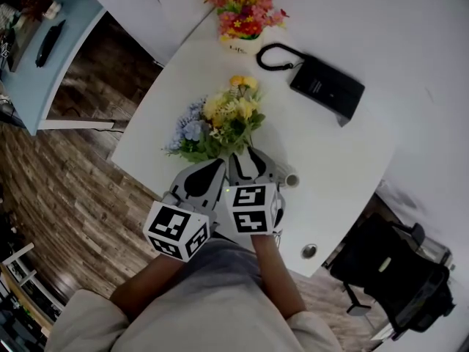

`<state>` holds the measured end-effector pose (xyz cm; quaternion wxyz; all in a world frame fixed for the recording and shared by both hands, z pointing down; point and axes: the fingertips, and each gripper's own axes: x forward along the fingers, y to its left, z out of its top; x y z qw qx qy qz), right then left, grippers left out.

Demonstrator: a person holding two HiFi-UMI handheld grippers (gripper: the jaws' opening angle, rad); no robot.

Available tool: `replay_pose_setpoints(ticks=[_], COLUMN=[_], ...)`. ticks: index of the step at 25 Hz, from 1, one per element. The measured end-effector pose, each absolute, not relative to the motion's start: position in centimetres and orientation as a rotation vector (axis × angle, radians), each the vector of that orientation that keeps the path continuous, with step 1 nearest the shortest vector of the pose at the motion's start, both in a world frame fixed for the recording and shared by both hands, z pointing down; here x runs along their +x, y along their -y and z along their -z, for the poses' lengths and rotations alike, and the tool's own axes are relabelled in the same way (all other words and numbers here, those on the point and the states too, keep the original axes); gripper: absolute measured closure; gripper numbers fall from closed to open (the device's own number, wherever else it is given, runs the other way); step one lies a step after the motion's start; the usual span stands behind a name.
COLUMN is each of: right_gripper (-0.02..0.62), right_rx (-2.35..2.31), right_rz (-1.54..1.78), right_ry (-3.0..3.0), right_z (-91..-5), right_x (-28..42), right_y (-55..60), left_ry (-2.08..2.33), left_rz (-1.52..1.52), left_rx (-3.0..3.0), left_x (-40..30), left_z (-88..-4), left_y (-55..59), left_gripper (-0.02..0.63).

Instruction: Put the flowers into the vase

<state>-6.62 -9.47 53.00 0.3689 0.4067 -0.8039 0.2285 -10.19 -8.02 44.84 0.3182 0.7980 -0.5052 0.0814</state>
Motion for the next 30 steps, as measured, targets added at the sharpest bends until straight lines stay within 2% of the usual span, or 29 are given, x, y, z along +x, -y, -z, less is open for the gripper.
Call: replay_pose_setpoints(ticks=[25, 30], right_gripper=[0.454, 0.423], right_rx=[1.169, 1.18], right_rz=[-0.716, -0.675], right_ry=[1.842, 1.792], right_z=[-57.8, -58.0], right_x=[-5.2, -5.1], right_y=[10.5, 10.9], left_ry=[1.332, 1.325], left_rz=[-0.254, -0.257], left_rx=[2.031, 2.02], left_x=[-11.9, -12.2], left_z=[-47.0, -47.4], left_y=[9.4, 9.5], left_gripper=[0.586, 0.586])
